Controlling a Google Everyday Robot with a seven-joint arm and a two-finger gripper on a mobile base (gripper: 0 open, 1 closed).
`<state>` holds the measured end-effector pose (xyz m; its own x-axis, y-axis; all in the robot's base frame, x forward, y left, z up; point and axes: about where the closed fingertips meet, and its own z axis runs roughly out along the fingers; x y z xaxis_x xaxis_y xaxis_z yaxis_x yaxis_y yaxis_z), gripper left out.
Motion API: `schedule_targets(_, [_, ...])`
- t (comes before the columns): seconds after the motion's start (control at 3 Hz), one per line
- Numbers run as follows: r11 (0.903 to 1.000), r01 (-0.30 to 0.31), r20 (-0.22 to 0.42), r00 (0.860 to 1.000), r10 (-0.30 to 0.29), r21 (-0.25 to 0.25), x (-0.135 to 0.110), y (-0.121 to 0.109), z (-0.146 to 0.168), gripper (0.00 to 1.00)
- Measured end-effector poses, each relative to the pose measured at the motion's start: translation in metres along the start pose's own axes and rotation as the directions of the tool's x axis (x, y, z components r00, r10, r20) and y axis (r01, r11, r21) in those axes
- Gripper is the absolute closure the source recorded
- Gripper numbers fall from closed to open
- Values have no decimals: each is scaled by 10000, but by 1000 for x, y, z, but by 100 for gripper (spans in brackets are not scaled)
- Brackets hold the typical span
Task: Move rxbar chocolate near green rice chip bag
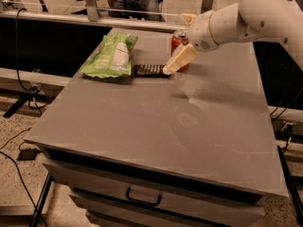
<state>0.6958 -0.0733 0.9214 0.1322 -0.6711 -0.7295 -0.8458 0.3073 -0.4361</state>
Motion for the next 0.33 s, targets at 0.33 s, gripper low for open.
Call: schedule_targets(0.33, [10000,0,0,10000,0,0,0,0,0,0])
